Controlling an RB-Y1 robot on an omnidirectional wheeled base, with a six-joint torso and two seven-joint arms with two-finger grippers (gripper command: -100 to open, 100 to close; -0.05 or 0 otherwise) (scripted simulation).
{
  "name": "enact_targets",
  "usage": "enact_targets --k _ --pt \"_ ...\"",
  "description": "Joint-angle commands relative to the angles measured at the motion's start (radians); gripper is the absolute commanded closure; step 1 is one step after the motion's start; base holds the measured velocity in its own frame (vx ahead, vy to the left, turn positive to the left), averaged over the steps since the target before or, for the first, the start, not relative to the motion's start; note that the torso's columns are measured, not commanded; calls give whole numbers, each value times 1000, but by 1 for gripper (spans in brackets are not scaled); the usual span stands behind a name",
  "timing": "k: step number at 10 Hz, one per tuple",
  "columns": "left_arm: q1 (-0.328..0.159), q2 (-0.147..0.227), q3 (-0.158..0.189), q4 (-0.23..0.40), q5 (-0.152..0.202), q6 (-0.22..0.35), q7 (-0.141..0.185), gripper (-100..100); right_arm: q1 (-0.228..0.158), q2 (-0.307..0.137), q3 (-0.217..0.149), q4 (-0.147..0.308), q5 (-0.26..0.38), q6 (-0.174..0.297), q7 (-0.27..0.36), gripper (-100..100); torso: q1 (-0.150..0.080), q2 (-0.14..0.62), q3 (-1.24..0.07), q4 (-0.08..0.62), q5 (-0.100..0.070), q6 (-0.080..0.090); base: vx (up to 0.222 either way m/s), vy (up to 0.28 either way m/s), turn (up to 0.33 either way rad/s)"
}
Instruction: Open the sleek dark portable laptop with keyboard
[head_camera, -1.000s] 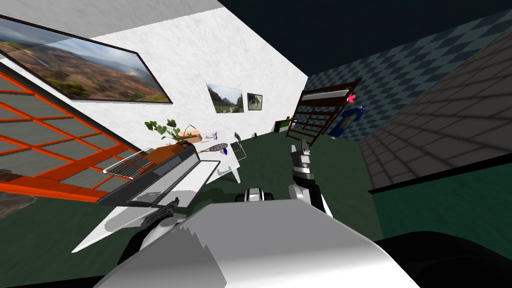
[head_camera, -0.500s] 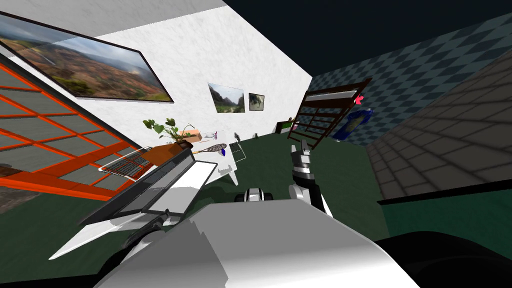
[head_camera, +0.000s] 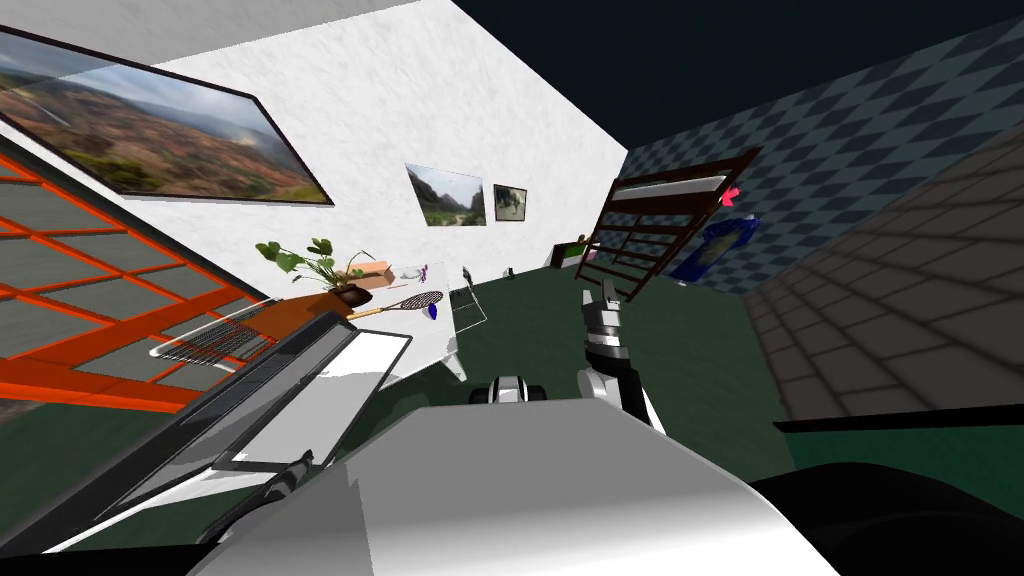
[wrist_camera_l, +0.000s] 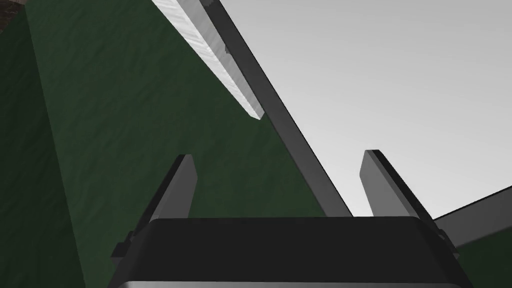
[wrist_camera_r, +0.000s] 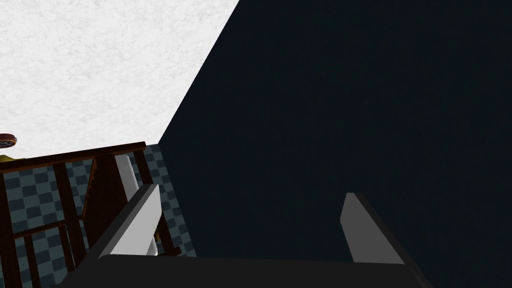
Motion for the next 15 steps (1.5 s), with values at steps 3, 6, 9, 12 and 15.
enact_targets --k 3,6,9,12,15 --pt "17 41 59 57 16 97 -28 -100 0 0 0 0 0 0 0 0 -5 0 0 0 -1 0 150 -148 -26" --pt "26 75 94 98 28 161 -49 -100 0 0 0 0 0 0 0 0 -3 -2 -1 0 -1 0 164 -143 -36" --pt "34 109 132 144 39 232 -73 -100 0 0 0 0 0 0 0 0 -2 0 0 0 -1 0 169 -145 -42" --pt "36 120 153 170 45 272 -88 -100 0 0 0 0 0 0 0 0 -3 1 1 1 -1 0 126 -115 -32" --pt "26 104 145 164 35 252 -86 -100 0 0 0 0 0 0 0 0 4 5 3 1 1 0 15 18 16"
